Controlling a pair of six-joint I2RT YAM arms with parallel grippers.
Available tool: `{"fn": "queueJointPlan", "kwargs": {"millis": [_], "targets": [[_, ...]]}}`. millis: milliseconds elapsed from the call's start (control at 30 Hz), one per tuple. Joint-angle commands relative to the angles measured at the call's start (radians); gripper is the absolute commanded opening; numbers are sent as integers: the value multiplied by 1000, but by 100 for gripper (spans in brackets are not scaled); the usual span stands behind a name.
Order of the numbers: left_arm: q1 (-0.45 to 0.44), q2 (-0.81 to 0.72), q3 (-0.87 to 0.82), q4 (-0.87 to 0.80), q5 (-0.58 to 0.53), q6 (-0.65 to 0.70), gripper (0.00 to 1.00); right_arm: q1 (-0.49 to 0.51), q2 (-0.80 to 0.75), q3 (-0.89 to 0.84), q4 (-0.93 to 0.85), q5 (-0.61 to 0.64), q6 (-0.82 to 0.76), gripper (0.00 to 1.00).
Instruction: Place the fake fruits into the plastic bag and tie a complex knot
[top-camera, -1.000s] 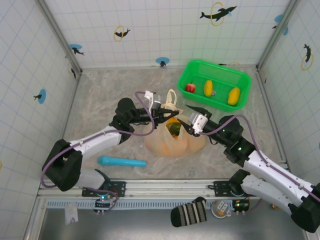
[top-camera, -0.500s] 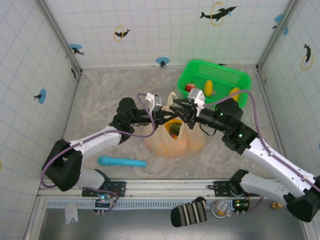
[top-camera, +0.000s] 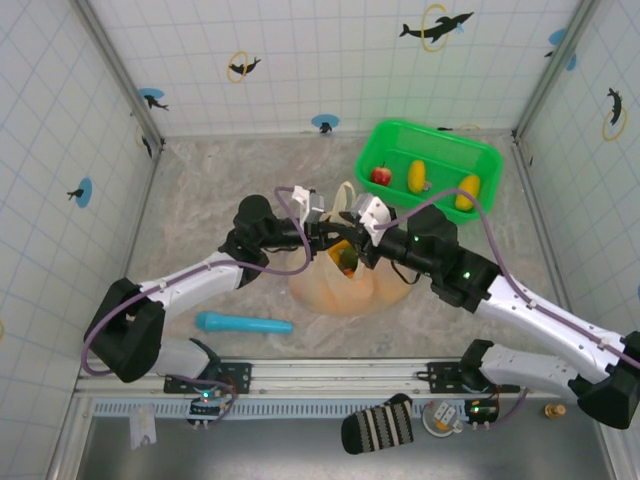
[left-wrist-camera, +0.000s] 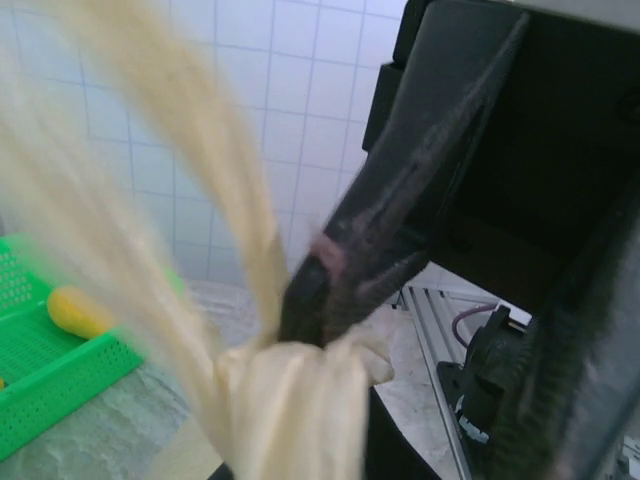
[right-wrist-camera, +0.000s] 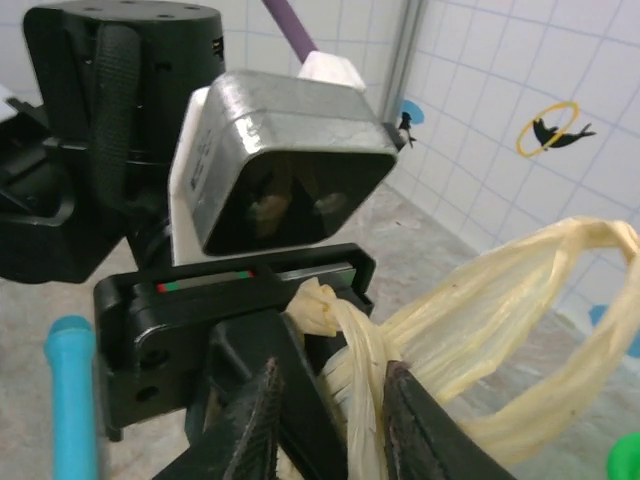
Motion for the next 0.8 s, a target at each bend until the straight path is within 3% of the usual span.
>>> {"fn": "queueJointPlan", "kwargs": {"millis": [0, 100, 367, 467, 633, 767], "targets": [[-11, -21, 1, -6, 12, 14, 17, 9, 1, 66, 19, 19, -21, 9], [-10, -17, 3, -11, 4, 14, 24, 24, -3, 69, 22, 12, -15, 0], [-10, -17, 4, 14, 0, -14, 46, 39, 16, 69, 40, -11, 36, 0], [-10, -17, 1, 27, 8, -25, 48, 43, 39, 68, 64, -21, 62, 0], [-11, -21, -7, 55, 14, -41, 45, 45, 60, 52, 116, -9, 76, 0], [-9, -21, -10, 67, 21, -42, 19, 45, 64, 57, 124, 2, 83, 0]]}}
